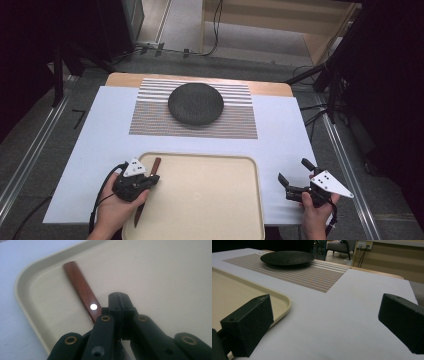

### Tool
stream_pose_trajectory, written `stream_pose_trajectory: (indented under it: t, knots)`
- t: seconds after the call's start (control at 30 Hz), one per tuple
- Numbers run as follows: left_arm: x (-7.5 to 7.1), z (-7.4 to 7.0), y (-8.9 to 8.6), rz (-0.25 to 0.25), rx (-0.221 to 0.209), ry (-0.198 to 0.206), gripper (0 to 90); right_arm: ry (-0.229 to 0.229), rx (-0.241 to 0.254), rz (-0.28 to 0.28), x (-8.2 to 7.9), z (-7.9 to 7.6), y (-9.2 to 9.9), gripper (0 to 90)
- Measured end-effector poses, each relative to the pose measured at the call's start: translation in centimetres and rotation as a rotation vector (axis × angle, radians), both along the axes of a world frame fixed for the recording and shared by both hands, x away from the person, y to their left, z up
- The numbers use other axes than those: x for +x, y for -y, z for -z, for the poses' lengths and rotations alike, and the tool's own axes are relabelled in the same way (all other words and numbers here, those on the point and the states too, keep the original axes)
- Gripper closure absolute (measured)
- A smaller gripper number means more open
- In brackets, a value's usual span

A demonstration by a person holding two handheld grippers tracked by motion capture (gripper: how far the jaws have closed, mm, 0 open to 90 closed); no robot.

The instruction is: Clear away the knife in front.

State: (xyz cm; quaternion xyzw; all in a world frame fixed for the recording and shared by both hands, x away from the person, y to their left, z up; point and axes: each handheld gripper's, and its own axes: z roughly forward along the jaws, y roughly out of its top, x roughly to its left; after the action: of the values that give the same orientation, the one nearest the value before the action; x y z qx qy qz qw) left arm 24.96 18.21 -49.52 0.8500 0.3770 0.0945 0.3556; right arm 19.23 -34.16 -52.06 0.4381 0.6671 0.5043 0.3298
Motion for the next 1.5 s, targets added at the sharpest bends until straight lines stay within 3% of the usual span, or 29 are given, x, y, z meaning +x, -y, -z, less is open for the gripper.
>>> stream_pose_trajectory:
  t: [0.33,0.67,0.9,1.0,1.13,1.23,1.5]
  knots:
    - [0.2,0.1,-1.8,-0.018,-0.01,-0.03,90.0,-0.001,0.001,-0.002,0.0,0.0,0.0,0.0]
    - [0.2,0.1,-2.5,-0.049,-0.003,-0.012,89.0,-0.003,-0.001,-0.001,0.0,0.0,0.0,0.0]
    - [0.0,-0.2,-2.5,-0.044,-0.067,0.024,65.1,-0.003,-0.001,-0.001,0.0,0.0,0.0,0.0]
    - [-0.2,-0.5,-2.6,-0.014,-0.108,0.053,57.8,-0.002,-0.001,-0.003,0.0,0.0,0.0,0.0]
    - [-0.6,-1.0,-2.6,-0.002,-0.137,0.135,45.6,-0.003,-0.004,-0.003,0.0,0.0,-0.1,0.0]
    - [-0.9,-1.3,-2.7,0.003,-0.154,0.17,37.1,-0.003,-0.005,-0.003,0.0,0.0,-0.1,0.0]
    - [-1.0,-2.0,-3.8,0.037,-0.225,0.206,19.9,-0.005,-0.006,-0.002,0.0,0.0,-0.1,0.0]
